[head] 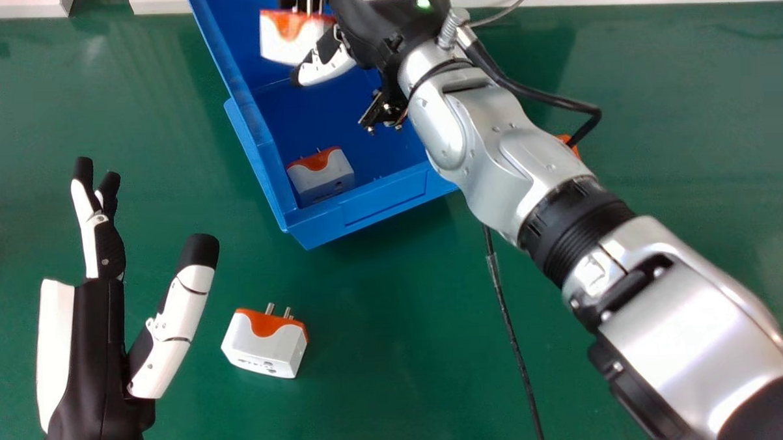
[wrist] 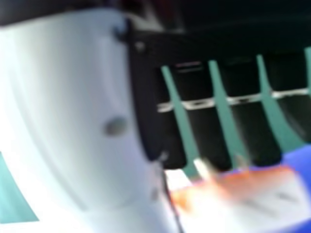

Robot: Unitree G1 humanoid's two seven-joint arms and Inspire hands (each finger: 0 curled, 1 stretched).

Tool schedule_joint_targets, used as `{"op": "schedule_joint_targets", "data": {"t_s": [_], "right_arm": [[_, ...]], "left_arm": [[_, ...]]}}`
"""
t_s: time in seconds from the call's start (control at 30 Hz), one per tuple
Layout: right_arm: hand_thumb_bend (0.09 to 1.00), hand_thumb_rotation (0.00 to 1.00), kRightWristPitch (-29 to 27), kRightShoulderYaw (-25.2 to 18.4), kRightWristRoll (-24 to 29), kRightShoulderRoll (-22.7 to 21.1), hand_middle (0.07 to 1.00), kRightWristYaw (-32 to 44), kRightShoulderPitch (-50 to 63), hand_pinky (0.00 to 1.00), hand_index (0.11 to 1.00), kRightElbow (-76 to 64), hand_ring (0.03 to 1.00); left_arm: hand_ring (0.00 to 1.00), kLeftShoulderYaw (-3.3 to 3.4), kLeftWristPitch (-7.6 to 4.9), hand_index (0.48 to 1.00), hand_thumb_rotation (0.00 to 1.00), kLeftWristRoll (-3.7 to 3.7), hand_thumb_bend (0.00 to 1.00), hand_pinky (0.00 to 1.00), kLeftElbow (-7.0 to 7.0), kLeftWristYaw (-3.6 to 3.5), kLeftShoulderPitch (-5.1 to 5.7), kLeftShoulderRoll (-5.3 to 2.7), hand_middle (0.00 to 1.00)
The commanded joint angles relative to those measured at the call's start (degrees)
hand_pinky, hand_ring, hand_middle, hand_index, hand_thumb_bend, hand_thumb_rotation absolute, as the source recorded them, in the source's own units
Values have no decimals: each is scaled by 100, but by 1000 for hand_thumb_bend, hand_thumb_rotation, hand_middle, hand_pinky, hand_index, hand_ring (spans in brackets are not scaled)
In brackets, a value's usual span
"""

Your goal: Pick all objects and put in blue box

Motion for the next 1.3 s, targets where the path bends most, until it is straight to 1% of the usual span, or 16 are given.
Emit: {"op": "schedule_joint_targets", "data": {"t_s": [0.0,0.07,0.1,0.17,0.23,0.43,0.53,0.7,0.77,0.83,1.0,1.07,1.1,1.17,1.23,1.27], "right_arm": [[485,0,52,67,32,45,535,-107,-310,276,555,107,427],[484,0,143,153,2,53,528,-169,-334,273,562,211,424],[484,0,171,182,9,54,522,-195,-337,270,567,245,420],[484,0,201,208,53,50,517,-177,-344,270,568,297,418],[485,0,218,227,91,44,525,-141,-343,277,561,334,425],[486,0,320,322,113,100,532,-150,-297,282,557,375,431],[487,0,306,346,140,102,546,-169,-276,287,540,347,436],[487,0,349,250,311,127,552,-300,-257,284,533,310,432],[486,0,433,278,310,127,546,-474,-230,286,545,266,435],[484,0,458,287,311,119,533,-635,-185,283,564,200,432],[482,0,658,132,493,91,528,-539,27,296,583,-361,437],[493,0,734,119,497,37,524,-535,215,344,567,-749,423],[499,0,765,124,476,-8,525,-560,364,378,555,-1027,418],[497,91,906,179,346,-131,641,-575,744,470,515,-1737,565],[495,130,1116,260,151,-282,741,-509,1193,566,500,-2588,693],[470,154,1152,287,56,-360,772,-505,1429,599,612,-2996,729]], "left_arm": [[1000,57,-122,1000,866,15,641,1000,-120,39,76,18,1000],[1000,59,-155,1000,862,-31,638,1000,-106,28,101,15,1000],[1000,62,-174,1000,858,-27,639,1000,-98,37,113,13,1000],[1000,74,-204,1000,859,25,637,1000,-81,77,130,7,1000],[1000,74,-186,1000,866,67,643,1000,-106,106,159,-9,1000],[1000,46,-169,1000,866,56,658,1000,-145,103,189,-39,1000],[1000,41,-148,1000,866,92,667,1000,-146,116,169,-59,1000],[1000,20,-158,1000,859,90,636,1000,-123,104,121,-52,1000],[1000,13,-170,1000,856,100,623,1000,-113,109,109,-50,1000],[1000,5,-172,1000,855,76,621,1000,-108,98,105,-52,1000],[1000,-15,-175,1000,857,94,604,1000,-125,90,100,-43,1000],[1000,-31,-139,1000,851,75,602,1000,-150,89,96,-65,1000],[1000,-35,-124,1000,848,95,600,1000,-160,99,93,-71,1000],[1000,-36,-95,1000,861,126,606,1000,-177,115,86,-81,1000],[1000,-30,-44,1000,885,181,626,1000,-207,134,82,-93,1000],[1000,-28,-36,1000,893,173,629,1000,-211,134,76,-97,1000]]}}
